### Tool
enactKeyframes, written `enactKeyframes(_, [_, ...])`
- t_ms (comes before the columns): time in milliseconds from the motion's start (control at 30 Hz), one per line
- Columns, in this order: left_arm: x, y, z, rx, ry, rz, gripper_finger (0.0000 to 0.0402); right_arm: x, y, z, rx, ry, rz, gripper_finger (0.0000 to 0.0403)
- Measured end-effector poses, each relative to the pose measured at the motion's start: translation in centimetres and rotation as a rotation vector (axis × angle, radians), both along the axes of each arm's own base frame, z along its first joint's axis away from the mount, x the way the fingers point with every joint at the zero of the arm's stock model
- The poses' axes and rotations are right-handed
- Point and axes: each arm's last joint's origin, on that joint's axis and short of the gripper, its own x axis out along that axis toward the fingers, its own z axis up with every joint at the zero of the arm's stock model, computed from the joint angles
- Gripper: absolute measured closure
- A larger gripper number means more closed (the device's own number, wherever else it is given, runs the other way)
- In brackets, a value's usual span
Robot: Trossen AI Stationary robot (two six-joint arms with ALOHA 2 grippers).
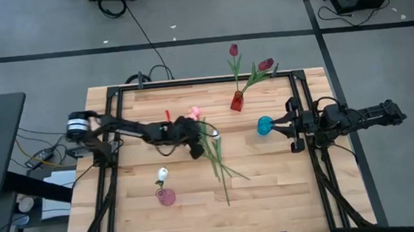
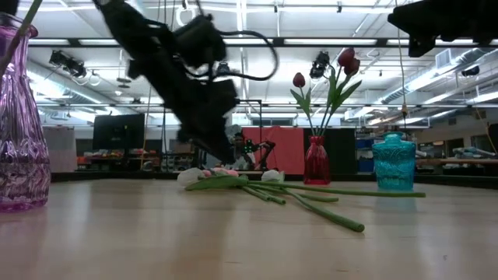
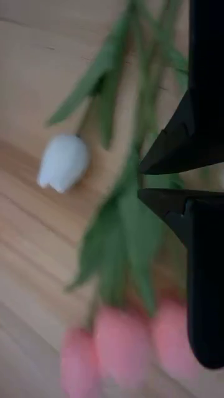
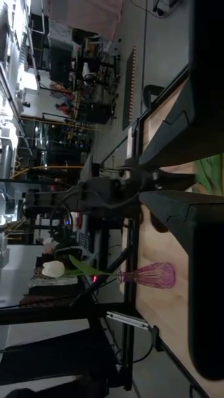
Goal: Sort flowers into vase by color
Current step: Put the right white tulip into the pink vase
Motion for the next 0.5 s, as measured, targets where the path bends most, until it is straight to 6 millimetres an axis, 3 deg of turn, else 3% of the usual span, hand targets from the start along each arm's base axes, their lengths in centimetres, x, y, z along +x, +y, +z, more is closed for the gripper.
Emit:
enactKeyframes(267, [6.8,-0.4,0.5,-0.035,0.095,-0.052,0.0350,0.4,0.0,-0.2,-0.003,0.025,-0.008,0.0318])
enactKeyframes(500, [9.4,-0.9,0.4,-0.207,0.236,0.166,0.0346,0.4,0.0,-0.2,-0.002,0.025,-0.009,0.0318])
